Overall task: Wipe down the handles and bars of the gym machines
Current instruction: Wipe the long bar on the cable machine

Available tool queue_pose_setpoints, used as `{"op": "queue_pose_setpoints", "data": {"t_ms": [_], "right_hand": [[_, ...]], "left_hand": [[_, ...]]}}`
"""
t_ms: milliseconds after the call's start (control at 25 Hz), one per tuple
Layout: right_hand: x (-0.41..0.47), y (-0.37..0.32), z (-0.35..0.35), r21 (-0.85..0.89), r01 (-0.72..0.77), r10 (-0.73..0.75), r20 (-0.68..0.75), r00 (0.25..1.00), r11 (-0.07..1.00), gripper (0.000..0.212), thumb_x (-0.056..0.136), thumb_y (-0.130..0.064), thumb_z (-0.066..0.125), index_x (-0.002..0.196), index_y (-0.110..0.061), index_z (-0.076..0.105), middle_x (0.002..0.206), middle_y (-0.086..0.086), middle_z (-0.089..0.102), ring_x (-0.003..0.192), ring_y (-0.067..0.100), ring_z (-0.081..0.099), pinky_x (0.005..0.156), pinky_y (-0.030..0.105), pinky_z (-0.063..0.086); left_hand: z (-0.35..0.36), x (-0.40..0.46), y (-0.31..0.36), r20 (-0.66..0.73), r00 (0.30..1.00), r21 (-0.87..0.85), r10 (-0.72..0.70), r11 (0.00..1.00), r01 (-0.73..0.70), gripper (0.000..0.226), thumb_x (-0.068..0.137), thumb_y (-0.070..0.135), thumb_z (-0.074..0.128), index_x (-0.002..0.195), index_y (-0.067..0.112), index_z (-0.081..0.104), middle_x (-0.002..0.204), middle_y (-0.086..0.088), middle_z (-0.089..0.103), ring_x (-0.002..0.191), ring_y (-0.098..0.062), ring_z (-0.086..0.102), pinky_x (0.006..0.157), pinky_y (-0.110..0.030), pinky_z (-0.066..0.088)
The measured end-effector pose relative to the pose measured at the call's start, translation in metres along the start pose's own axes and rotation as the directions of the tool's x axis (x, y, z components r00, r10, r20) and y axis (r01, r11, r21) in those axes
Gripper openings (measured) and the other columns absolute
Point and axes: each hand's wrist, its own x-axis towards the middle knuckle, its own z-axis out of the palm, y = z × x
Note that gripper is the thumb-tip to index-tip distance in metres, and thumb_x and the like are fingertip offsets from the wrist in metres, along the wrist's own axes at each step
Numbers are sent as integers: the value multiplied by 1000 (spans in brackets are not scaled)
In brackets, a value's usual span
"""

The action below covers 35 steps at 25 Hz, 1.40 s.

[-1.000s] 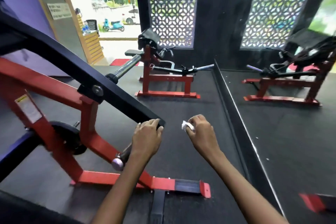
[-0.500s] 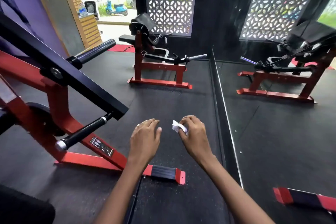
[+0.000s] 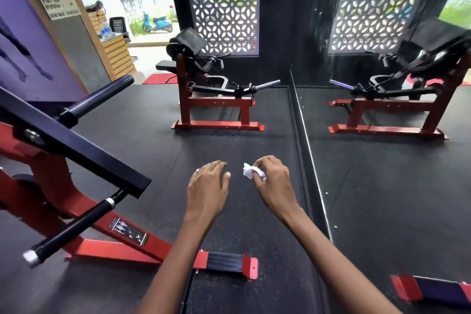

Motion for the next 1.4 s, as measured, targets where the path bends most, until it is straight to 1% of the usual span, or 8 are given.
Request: {"op": "queue_pose_setpoints", "data": {"t_ms": [520, 640, 840, 960, 1120, 1200, 1280, 1400], "right_hand": [[281, 103, 88, 9, 23, -23, 37, 999, 1000, 6, 81, -16, 67, 82, -13, 62, 87, -5, 58, 84, 18, 55, 81, 45, 47], [341, 122, 126, 45, 5, -7, 52, 999, 999, 6, 81, -16, 67, 79, -16, 61, 85, -10, 54, 83, 17, 55, 79, 46, 47], [467, 157, 213, 153, 69, -89, 128, 988, 986, 17, 79, -10, 67, 73, -22, 56, 84, -10, 52, 82, 14, 51, 80, 45, 46], [551, 173, 264, 183, 106, -141, 186, 972, 977, 5, 79, -11, 68, 78, -9, 63, 89, -2, 58, 86, 18, 53, 81, 40, 46], [670, 175, 345, 257, 211, -278, 257, 926, 943, 6, 77, -13, 69, 77, -8, 65, 91, 3, 62, 85, 25, 59, 79, 43, 47], [717, 168, 391, 313, 251, -341, 277, 898, 916, 14, 78, -21, 65, 76, -7, 65, 89, 4, 62, 83, 27, 60, 75, 41, 48], [751, 158, 430, 389, 256, -384, 301, 873, 885, 32, 79, -38, 54, 73, -9, 64, 85, 1, 60, 80, 25, 59, 72, 40, 47], [802, 140, 509, 464, 283, -463, 337, 820, 839, 37, 78, -45, 47, 71, -12, 63, 80, -3, 57, 77, 25, 57, 71, 41, 47]], "left_hand": [[91, 287, -15, -2, 997, 36, -73, 997, 73, 38, 100, 29, 45, 135, 18, 54, 139, 5, 53, 130, -15, 45, 112, -31, 28], [108, 348, -32, 8, 996, 94, -92, 991, 91, 39, 101, 32, 44, 138, 20, 51, 142, 6, 50, 131, -13, 42, 113, -30, 26], [155, 483, -83, -30, 975, 149, -221, 963, 223, 40, 100, 33, 45, 137, 19, 51, 141, 3, 51, 131, -16, 44, 112, -32, 27], [177, 560, -114, -66, 948, 171, -310, 933, 317, 40, 98, 32, 46, 135, 19, 53, 139, 3, 53, 128, -17, 47, 111, -33, 29], [182, 666, -161, -126, 893, 203, -432, 870, 450, 38, 99, 32, 44, 133, 19, 54, 137, 3, 54, 127, -17, 47, 110, -32, 29], [178, 709, -190, -169, 863, 214, -477, 837, 504, 38, 99, 32, 44, 134, 19, 53, 138, 3, 53, 129, -17, 46, 111, -32, 27], [176, 741, -217, -208, 834, 218, -511, 807, 548, 39, 99, 32, 43, 135, 19, 51, 141, 3, 51, 131, -16, 43, 111, -32, 25], [176, 793, -279, -269, 776, 217, -570, 750, 625, 40, 100, 33, 41, 138, 21, 49, 144, 5, 48, 134, -15, 40, 112, -30, 23]]}}
